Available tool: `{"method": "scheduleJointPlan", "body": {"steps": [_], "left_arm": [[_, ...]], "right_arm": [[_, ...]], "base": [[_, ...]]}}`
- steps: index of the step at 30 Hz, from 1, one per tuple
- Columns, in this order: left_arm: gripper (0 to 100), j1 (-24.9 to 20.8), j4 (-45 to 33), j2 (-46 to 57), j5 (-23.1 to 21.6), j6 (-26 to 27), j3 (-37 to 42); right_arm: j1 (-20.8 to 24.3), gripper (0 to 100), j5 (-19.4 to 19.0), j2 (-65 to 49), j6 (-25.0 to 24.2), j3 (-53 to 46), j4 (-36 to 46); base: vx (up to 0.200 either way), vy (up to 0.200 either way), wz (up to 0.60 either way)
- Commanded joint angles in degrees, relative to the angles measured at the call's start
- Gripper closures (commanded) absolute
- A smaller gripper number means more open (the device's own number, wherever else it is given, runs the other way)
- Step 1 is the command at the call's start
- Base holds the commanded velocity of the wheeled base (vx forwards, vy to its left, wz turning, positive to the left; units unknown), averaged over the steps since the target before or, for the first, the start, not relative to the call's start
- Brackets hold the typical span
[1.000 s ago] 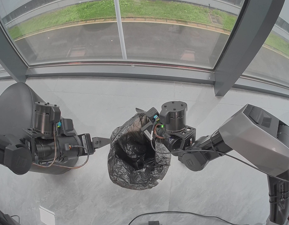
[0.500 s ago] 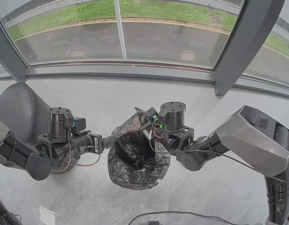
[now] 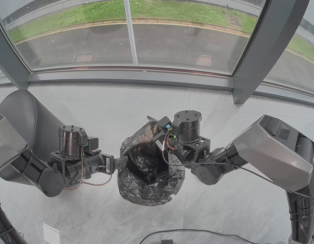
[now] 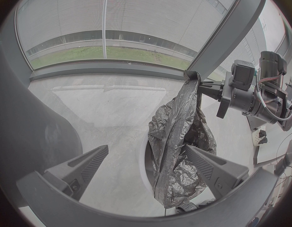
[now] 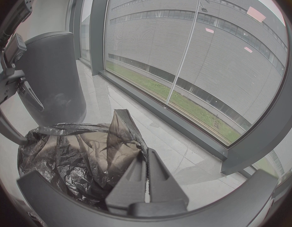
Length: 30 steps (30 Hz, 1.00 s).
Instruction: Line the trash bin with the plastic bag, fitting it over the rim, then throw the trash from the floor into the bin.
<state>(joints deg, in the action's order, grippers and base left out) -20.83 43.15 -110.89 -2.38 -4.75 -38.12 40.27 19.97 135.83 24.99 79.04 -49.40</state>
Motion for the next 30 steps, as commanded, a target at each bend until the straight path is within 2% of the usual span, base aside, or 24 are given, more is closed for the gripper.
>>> {"method": "scheduleJointPlan", "body": {"steps": [1,12,21,30], "left_arm": [[0,0.3,0.0,-1.4,0.0,-0.3,-0.2],[0,0.3,0.0,-1.8,0.0,0.3,0.0],[0,0.4,0.0,-4.7,0.3,0.3,-2.7],[0,3.0,0.1,-9.2,1.7,-0.5,-7.8]], "right_arm": [[0.0,100,0.0,0.8,0.1,1.0,0.0],[-0.5,100,0.0,1.7,0.1,2.3,0.1],[-0.3,100,0.0,1.7,0.1,2.3,-0.1],[-0.3,100,0.0,1.7,0.1,2.3,-0.2]], "base": [[0.0,0.0,0.0],[0.0,0.0,0.0],[0.0,0.0,0.0],[0.0,0.0,0.0]]}}
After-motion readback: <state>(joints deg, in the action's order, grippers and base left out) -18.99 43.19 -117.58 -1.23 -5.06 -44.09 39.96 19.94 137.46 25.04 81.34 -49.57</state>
